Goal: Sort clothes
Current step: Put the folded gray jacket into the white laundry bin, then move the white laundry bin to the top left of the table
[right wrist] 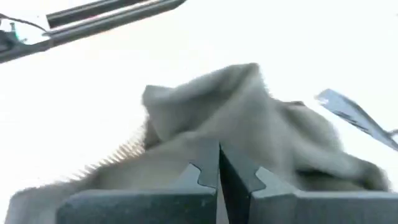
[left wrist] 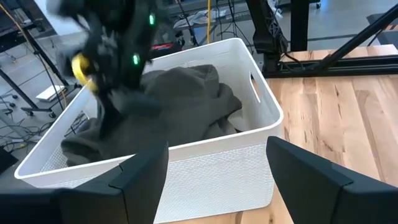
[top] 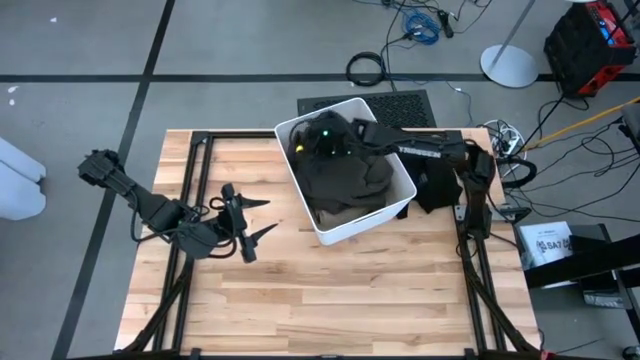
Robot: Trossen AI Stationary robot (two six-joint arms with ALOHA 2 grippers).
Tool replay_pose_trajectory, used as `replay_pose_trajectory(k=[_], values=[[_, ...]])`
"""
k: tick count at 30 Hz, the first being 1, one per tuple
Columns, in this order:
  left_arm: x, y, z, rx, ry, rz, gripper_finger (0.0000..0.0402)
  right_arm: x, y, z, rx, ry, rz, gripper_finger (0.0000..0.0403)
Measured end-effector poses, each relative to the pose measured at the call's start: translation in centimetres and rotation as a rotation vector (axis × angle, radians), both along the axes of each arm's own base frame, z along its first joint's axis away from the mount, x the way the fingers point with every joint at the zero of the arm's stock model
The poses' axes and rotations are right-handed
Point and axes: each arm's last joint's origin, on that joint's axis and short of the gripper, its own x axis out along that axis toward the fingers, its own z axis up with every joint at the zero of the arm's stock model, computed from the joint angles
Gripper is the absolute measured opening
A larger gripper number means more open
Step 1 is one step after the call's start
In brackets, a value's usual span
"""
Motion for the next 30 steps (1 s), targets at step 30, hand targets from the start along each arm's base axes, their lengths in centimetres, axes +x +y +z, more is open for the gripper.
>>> replay_pose_trajectory(k=[30], values=[[-0.1,0.3,-5.6,-0.119,0.048,0.109,0.0281,-20.0,5.0,3.5,0.208,0.428,-0.562,0.0000]])
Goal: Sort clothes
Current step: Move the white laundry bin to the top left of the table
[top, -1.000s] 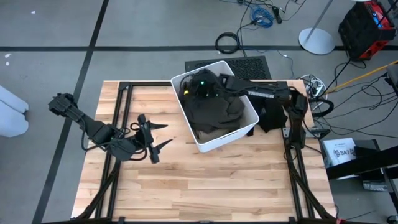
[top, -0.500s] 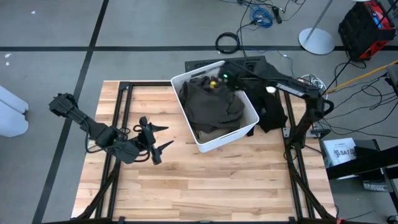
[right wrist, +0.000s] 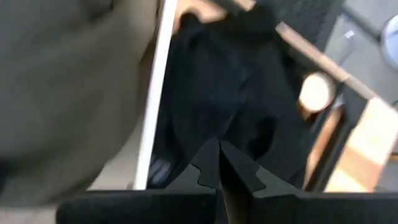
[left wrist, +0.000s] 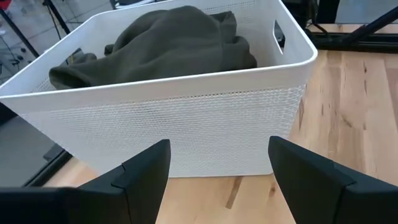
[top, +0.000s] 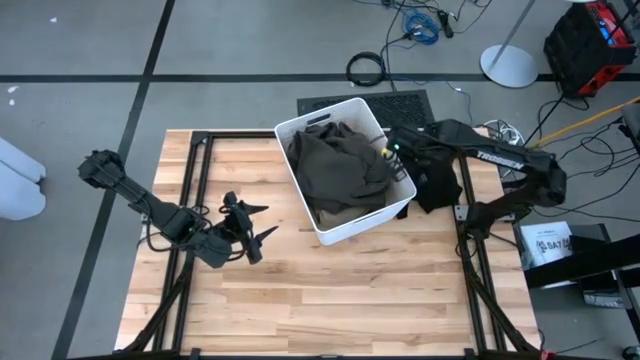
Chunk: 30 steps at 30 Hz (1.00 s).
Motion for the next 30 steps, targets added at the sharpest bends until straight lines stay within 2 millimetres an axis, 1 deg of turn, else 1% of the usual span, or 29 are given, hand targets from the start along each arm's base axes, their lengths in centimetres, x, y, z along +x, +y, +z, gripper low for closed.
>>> replay_pose_trajectory(k=[5,10,14,20,23,30], values=[[0.0,0.0,0.0,-0.015,-0.008,0.006,0.0281,-0.8,1.5,-2.0,0.056,-0.047,0.033,0.0000],[0.0,0.0,0.0,-0.015,-0.008,0.006,0.0281,-1.2,3.1,-2.9,0.064,-0.124,0.073,0.0000],[0.0,0.0,0.0,-0.016,-0.009,0.006,0.0281,-0.7,4.1,-3.4,0.080,-0.185,0.108,0.0000],[0.0,0.0,0.1,-0.020,-0.015,0.006,0.0281,1.3,5.0,-4.2,0.108,-0.311,0.199,0.0000],[0.0,0.0,0.1,-0.021,-0.015,0.006,0.0281,2.3,5.1,-4.7,0.104,-0.325,0.218,0.0000],[0.0,0.0,0.1,-0.022,-0.017,0.005,0.0281,6.0,4.7,-6.9,0.140,-0.359,0.295,0.0000]])
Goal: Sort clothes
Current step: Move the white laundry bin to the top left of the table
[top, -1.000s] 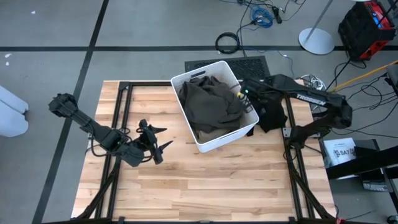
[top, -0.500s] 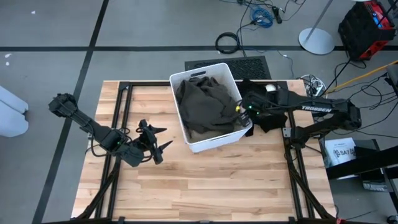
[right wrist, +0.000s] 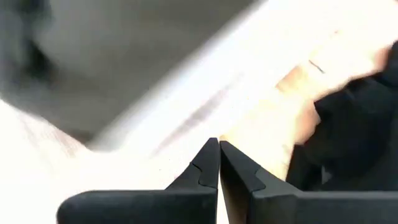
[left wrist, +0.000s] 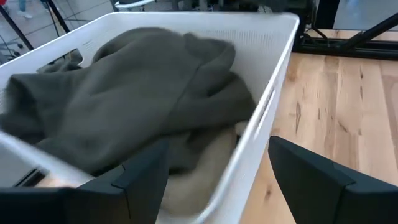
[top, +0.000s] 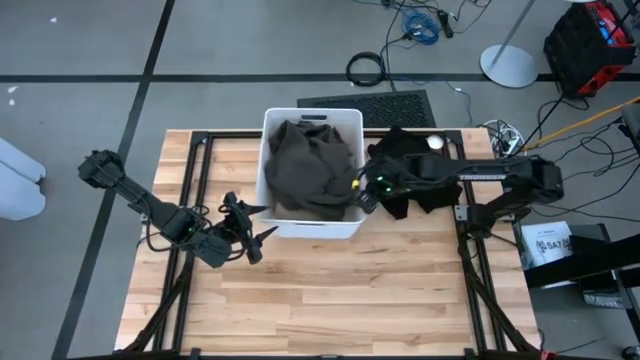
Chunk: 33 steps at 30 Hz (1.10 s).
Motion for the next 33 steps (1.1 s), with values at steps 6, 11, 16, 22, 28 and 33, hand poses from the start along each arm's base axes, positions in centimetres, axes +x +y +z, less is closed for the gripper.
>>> replay_pose_trajectory(k=[6,11,16,22,28,33], values=[[0.0,0.0,0.0,-0.003,-0.003,-0.001,0.0281,0.5,-0.7,-1.9,-0.028,0.103,0.026,0.0000],[0.1,0.1,0.1,-0.001,-0.002,0.001,0.0281,-1.3,-0.7,-0.3,-0.069,0.132,0.000,0.0000],[0.7,0.3,0.1,-0.024,-0.005,-0.026,0.0281,-3.6,-0.3,2.5,-0.099,0.039,-0.014,0.0000],[1.6,-0.1,0.6,0.005,-0.035,-0.097,0.0281,-1.4,-1.9,4.5,-0.233,-0.245,-0.024,0.0000],[1.8,-0.1,0.8,-0.004,-0.060,-0.099,0.0281,0.7,-5.8,2.1,-0.225,-0.241,-0.071,0.0000],[1.8,-0.2,0.8,0.015,-0.056,-0.108,0.0281,2.2,-8.1,0.5,-0.234,-0.272,-0.069,0.0000]])
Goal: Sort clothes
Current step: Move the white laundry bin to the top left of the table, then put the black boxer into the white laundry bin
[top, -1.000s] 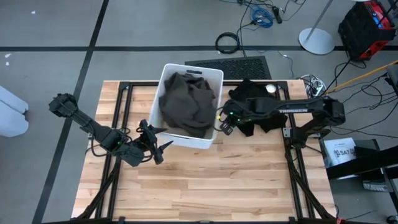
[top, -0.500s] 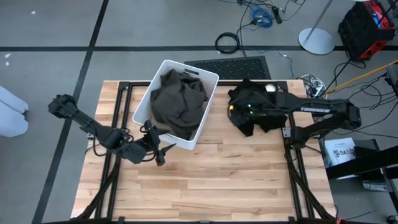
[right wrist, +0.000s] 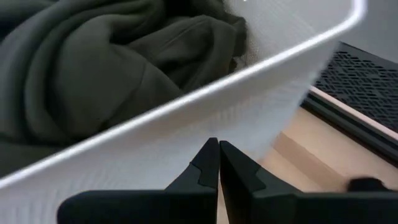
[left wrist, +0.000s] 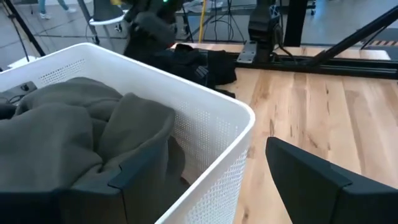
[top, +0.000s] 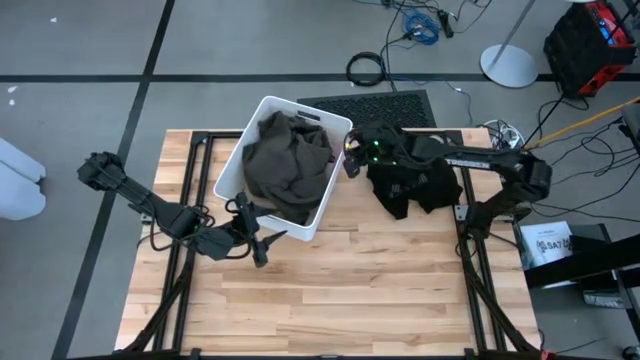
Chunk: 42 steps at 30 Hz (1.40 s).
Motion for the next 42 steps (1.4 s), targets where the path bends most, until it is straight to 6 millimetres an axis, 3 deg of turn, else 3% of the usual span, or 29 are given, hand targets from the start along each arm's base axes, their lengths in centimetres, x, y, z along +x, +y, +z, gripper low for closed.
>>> replay_pose_trajectory(k=[9,26,32,36,42], values=[[0.1,-0.1,0.0,-0.018,0.005,-0.044,0.0281,1.3,-3.0,-1.6,0.008,-0.098,0.005,0.0000],[0.0,-0.1,0.0,-0.018,0.008,-0.046,0.0281,3.5,-6.3,-3.6,-0.064,-0.278,0.001,0.0000],[0.0,-0.1,0.0,-0.015,0.013,-0.046,0.0281,3.8,-7.0,-3.6,-0.056,-0.199,0.005,0.0000],[0.0,-0.1,0.0,0.000,0.018,-0.052,0.0281,2.8,-6.3,-1.8,-0.047,-0.076,0.038,0.0000],[0.0,-0.1,0.0,0.024,0.023,-0.061,0.0281,-1.2,-3.7,4.6,-0.027,0.073,0.096,0.0000]])
